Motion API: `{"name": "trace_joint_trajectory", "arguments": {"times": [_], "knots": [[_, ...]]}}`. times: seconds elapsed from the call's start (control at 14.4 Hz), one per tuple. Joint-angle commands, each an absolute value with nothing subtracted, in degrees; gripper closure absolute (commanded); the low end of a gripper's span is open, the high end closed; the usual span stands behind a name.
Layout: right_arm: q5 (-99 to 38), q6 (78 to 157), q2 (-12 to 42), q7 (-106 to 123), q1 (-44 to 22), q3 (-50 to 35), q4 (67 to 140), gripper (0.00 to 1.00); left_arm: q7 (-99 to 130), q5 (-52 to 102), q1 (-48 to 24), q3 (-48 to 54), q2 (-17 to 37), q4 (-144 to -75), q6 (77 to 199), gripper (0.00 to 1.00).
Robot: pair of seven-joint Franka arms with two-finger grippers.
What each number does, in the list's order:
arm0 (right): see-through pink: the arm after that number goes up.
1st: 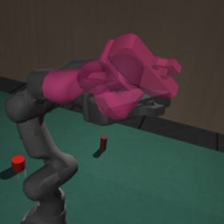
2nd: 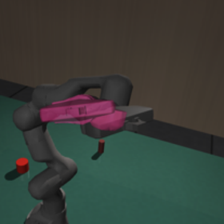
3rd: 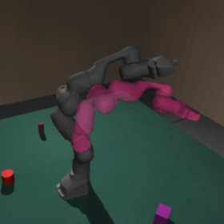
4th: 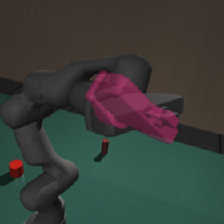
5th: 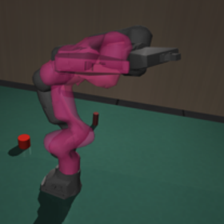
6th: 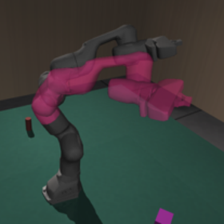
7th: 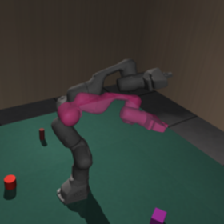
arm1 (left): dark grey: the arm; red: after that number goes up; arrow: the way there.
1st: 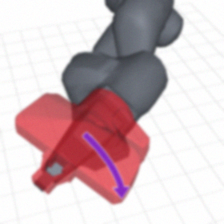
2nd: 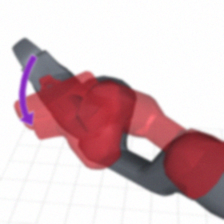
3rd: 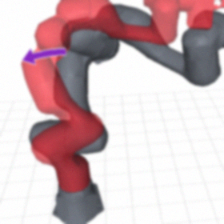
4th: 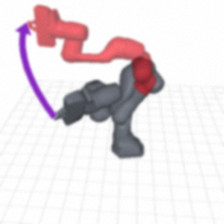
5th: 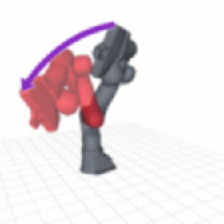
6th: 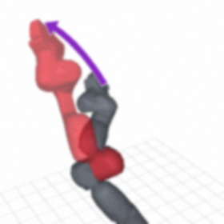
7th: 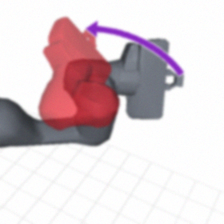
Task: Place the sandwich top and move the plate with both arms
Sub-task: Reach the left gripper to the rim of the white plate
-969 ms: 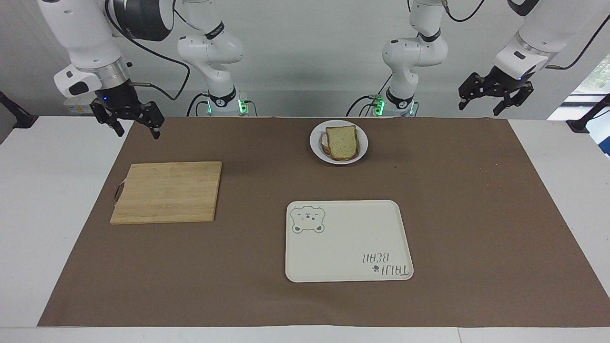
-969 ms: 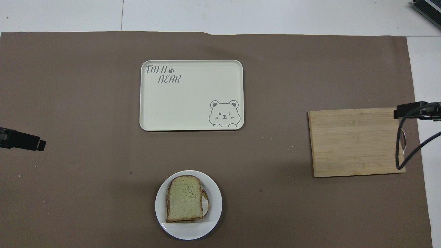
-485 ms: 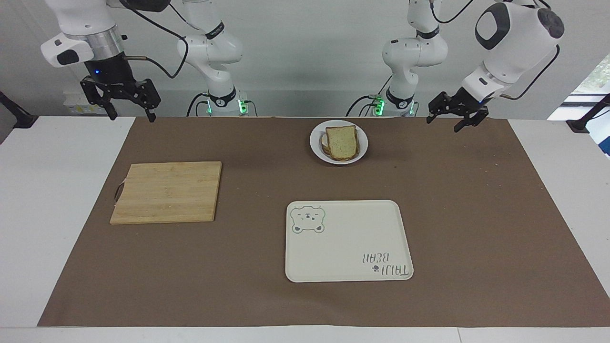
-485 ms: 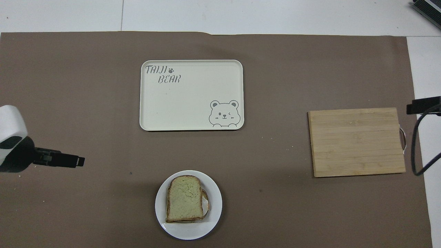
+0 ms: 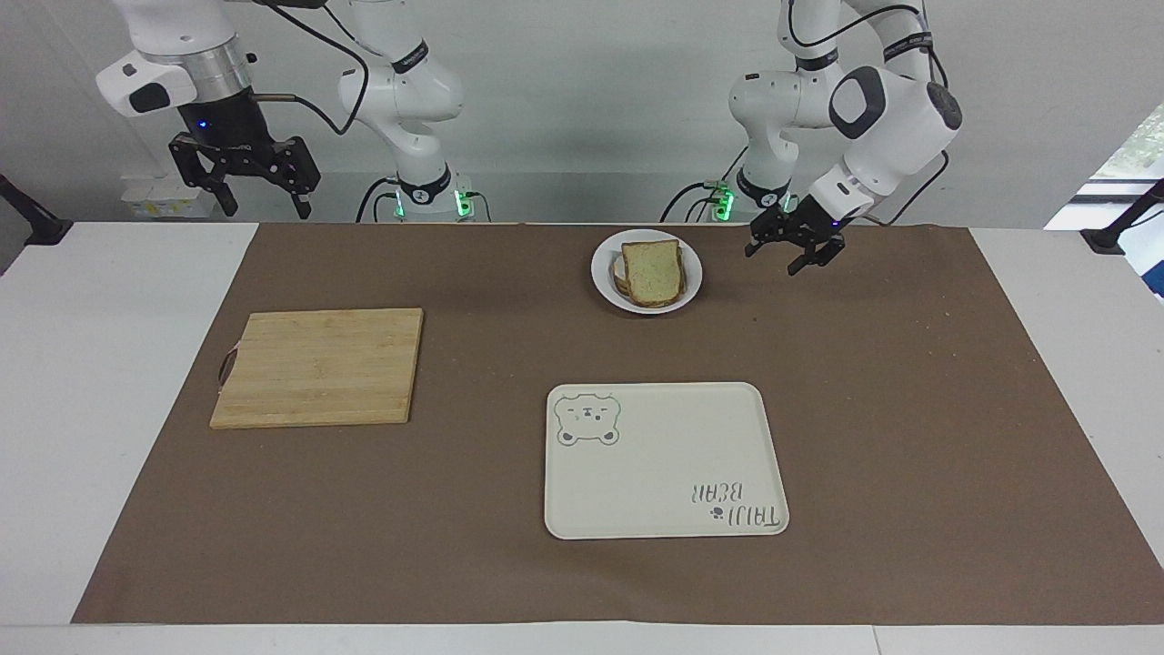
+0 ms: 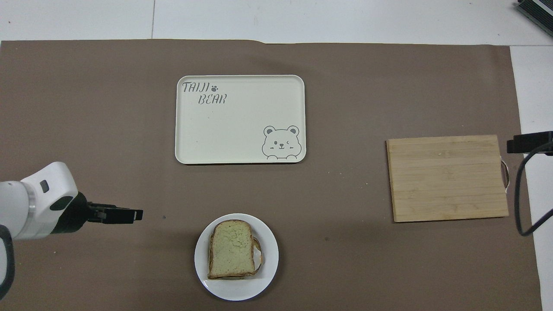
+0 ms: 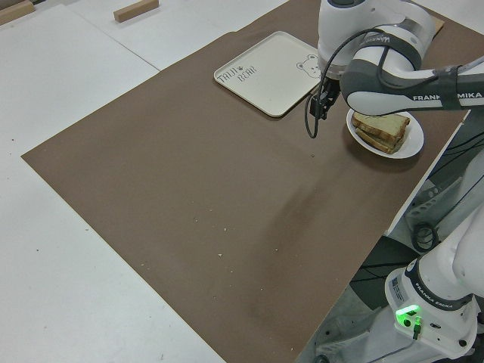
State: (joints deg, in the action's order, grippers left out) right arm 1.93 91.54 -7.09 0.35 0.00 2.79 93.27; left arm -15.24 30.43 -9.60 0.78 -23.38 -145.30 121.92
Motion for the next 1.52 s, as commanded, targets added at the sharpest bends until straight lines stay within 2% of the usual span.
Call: {"name": "trace_joint_trajectory", "arguments": {"times": [0.0, 0.21, 0.42, 0.48, 0.55, 0.62, 0.83, 1.11, 1.18, 1.25, 1.38, 1.45], "knots": [[2.20, 91.14, -8.09, 1.41, 0.44, 2.37, 94.22, 0.00, -17.74, 34.09, -13.88, 0.09, -25.93, -152.38, 128.22, 0.00], [1.93, 86.06, -8.52, 1.49, 0.35, 2.37, 94.22, 0.00, -23.80, 38.57, -14.76, 0.09, -25.14, -156.70, 128.41, 0.00], [-0.08, 84.99, -9.05, 1.49, 0.35, 2.37, 94.66, 0.00, -24.08, 39.63, -16.61, 0.09, -23.74, -158.20, 128.41, 0.03], [-0.09, 84.99, -9.14, 1.76, 0.35, 2.37, 94.75, 0.00, -24.17, 40.68, -17.22, 0.09, -22.69, -158.29, 128.50, 0.12], [-0.09, 85.25, -9.05, 1.93, 0.35, 2.37, 94.75, 0.00, -24.87, 42.61, -17.75, 0.09, -21.46, -158.29, 128.58, 0.17], [-0.09, 85.69, -9.14, 1.93, 0.35, 2.37, 94.83, 0.00, -25.83, 44.80, -18.54, 0.09, -20.66, -158.38, 128.85, 0.28], [0.35, 85.96, -9.14, 1.93, 0.26, 1.41, 94.92, 0.00, -26.02, 46.58, -21.88, 0.09, -18.38, -159.43, 132.27, 0.37], [0.88, 85.96, -9.23, 1.76, 0.26, 0.26, 95.01, 0.00, -26.71, 47.02, -22.15, 0.09, -15.65, -159.52, 132.28, 0.41], [0.88, 86.04, -9.23, 1.67, 0.26, 0.26, 95.10, 0.00, -26.89, 47.72, -22.15, 0.09, -15.73, -159.52, 132.19, 0.45], [0.88, 86.13, -9.14, 1.67, 0.26, 0.26, 95.10, 0.00, -26.89, 48.25, -22.15, 0.09, -15.73, -159.52, 131.93, 0.54], [0.88, 87.97, -8.71, 1.41, 0.35, 0.26, 95.01, 0.00, -26.81, 49.12, -22.15, 0.09, -16.00, -159.52, 130.27, 0.88], [0.97, 88.41, -8.09, 1.41, 0.44, 0.26, 94.57, 0.00, -26.81, 50.26, -22.15, 0.09, -16.17, -159.52, 129.21, 1.00]]}}
